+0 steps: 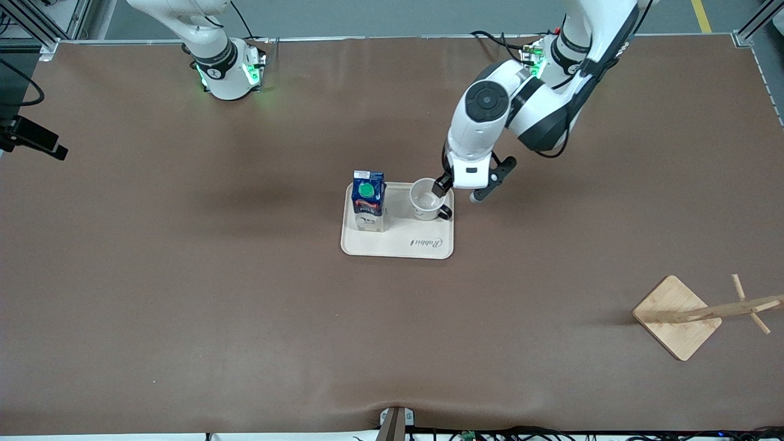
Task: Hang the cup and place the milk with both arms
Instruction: 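Lower the left gripper and grasp the white mug by its rim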
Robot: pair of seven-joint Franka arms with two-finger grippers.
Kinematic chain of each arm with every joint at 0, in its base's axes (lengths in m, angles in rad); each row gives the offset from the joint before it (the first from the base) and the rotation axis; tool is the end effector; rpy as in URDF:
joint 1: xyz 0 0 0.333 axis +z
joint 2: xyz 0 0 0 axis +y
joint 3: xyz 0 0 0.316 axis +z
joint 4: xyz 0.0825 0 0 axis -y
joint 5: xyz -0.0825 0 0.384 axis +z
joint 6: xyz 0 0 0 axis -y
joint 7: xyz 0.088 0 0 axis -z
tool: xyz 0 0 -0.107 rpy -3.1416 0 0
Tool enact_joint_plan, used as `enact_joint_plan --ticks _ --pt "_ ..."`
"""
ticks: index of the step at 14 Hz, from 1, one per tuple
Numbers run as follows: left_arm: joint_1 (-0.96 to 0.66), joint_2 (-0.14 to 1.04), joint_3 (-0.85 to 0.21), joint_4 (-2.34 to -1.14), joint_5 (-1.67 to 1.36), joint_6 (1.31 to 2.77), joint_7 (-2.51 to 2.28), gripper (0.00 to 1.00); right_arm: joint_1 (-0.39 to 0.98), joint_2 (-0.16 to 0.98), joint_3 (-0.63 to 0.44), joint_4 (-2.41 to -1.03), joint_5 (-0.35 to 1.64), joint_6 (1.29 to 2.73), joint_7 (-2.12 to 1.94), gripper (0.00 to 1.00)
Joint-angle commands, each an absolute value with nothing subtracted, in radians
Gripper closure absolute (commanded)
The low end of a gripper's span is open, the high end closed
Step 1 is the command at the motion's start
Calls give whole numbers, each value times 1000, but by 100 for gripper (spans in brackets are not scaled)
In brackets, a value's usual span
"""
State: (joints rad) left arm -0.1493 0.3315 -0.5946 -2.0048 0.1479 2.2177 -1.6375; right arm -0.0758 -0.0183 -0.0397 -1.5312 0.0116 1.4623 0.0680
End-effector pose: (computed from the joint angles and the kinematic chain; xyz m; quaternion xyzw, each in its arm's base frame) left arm 0.4464 -0.3885 0.3132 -0.9161 -0.3986 0.0421 0.0128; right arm 0.5343 -0.0609 0.6437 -0.9955 0.0911 0.0252 0.0067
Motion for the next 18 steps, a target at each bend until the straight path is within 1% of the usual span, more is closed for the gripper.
enact_joint_plan --ticks 1,2,4,6,8,10,11,12,14,15,18 --pt "-169 411 -597 -1993 210 2232 -1722 20 -98 -20 -25 -1531 6 1459 64 0" --pt "-170 432 -597 -1991 212 2244 -1738 24 -100 -20 -25 -1531 6 1460 64 0" --pt "-172 465 -597 -1991 212 2272 -1750 29 -100 -20 -26 -1531 6 1459 64 0" --pt "-182 477 -597 -1991 212 2289 -1755 38 -100 -20 -26 -1531 6 1459 64 0" --pt "-184 497 -597 -1982 210 2293 -1764 52 -100 -20 -25 -1532 6 1459 64 0" --pt "-184 508 -594 -1974 212 2315 -1763 82 -100 -18 -26 -1532 6 1459 63 0" --pt "-184 509 -592 -1968 212 2318 -1761 95 -100 -18 -26 -1532 6 1459 64 0" --pt "-183 509 -591 -1962 212 2318 -1752 100 -100 -18 -26 -1532 6 1459 64 0" --pt "-172 502 -589 -1960 228 2316 -1734 100 -100 -15 -26 -1529 11 1460 61 0" --pt "-161 497 -589 -1960 289 2315 -1724 100 -100 -15 -25 -1529 12 1462 61 0" --pt "-143 439 -589 -1947 359 2306 -1688 100 -91 -6 -25 -1526 14 1462 58 0"
